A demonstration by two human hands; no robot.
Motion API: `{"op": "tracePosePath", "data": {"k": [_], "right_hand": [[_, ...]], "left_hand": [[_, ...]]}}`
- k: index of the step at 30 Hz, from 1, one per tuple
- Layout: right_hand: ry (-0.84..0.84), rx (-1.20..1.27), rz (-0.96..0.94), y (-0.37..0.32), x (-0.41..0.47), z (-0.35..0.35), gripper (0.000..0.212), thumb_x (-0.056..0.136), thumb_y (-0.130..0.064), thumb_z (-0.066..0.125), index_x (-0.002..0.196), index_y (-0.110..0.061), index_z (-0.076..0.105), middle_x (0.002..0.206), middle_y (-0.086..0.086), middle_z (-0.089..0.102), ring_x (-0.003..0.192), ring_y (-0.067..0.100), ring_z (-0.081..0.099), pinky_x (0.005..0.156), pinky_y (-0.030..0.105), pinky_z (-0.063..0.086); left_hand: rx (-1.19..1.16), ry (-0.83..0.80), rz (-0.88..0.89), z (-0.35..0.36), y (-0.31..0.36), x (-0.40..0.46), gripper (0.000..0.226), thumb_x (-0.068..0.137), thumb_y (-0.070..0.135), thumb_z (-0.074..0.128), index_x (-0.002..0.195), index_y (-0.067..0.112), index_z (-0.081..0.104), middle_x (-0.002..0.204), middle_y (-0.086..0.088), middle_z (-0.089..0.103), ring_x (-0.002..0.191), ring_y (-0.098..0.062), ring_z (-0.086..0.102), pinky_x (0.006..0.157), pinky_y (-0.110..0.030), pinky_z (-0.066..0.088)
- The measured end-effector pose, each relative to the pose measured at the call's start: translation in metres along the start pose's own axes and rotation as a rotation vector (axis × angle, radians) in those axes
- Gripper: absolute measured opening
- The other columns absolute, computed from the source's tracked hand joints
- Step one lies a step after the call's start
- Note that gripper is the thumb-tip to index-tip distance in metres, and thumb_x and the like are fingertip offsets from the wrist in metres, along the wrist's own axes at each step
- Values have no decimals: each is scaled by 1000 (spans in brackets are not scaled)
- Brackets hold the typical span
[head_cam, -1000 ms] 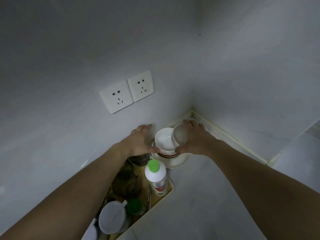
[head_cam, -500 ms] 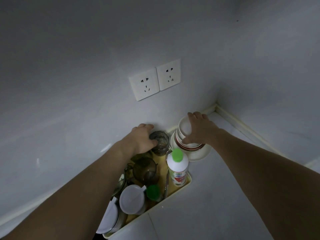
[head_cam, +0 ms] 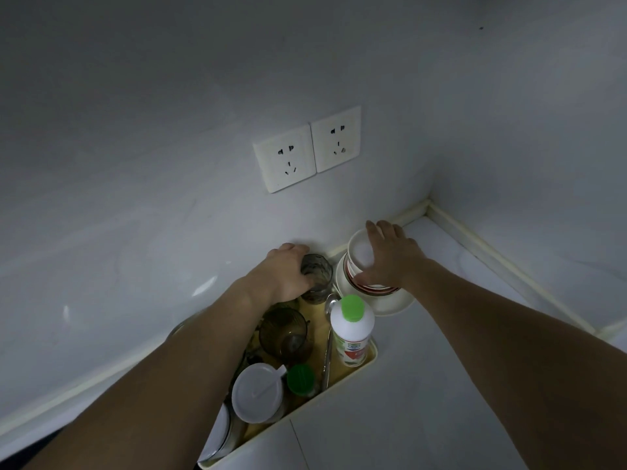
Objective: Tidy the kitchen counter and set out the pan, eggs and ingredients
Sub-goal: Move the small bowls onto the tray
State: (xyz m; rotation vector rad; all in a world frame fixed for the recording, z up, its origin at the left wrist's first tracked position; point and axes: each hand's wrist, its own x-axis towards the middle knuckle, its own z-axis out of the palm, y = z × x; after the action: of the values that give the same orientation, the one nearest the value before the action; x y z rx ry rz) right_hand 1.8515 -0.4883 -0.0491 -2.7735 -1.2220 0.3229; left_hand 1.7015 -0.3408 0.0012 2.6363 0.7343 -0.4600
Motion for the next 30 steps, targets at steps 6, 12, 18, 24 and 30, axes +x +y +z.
{"op": "tracePosePath", "data": {"k": [6,12,18,24,30], "right_hand": [[-5,-45,-25,-1,-16,-10,128,68,-73,63,150,-13,-15,158,15,-16,145,36,-11,118,49,-3],[110,-80,-133,0,-56,-50,109,81,-63,57,151,-9,-6,158,15,-15,146,31,-12,118,42,-5],[338,-25,-216,-21,-109,-102,79,95,-49,44,151,-6,8,159,13,3,147,28,1,118,40,0],[512,162,-387,-80,-151,-131,62,99,-38,41,150,-9,21,158,8,17,147,21,10,120,34,4],[387,246,-568,-167,-187,-111,61,100,-39,35,152,-15,14,160,1,8,147,15,2,120,30,1]], "left_hand": [[-38,39,-38,-9,-1,-17,58,92,33,57,144,15,37,147,-8,36,134,-26,37,108,-35,34],[-49,139,-24,-20,6,-61,72,93,40,58,151,15,24,155,-7,27,140,-25,30,114,-35,29],[-28,371,2,-32,9,-134,68,95,43,51,151,16,23,156,-6,26,142,-25,26,114,-34,25],[47,668,-27,-39,-11,-203,62,97,45,43,151,19,25,156,-6,26,143,-25,21,118,-35,17],[33,784,-182,-20,-52,-270,62,99,44,38,152,17,22,157,-7,24,144,-26,17,120,-40,13]]}}
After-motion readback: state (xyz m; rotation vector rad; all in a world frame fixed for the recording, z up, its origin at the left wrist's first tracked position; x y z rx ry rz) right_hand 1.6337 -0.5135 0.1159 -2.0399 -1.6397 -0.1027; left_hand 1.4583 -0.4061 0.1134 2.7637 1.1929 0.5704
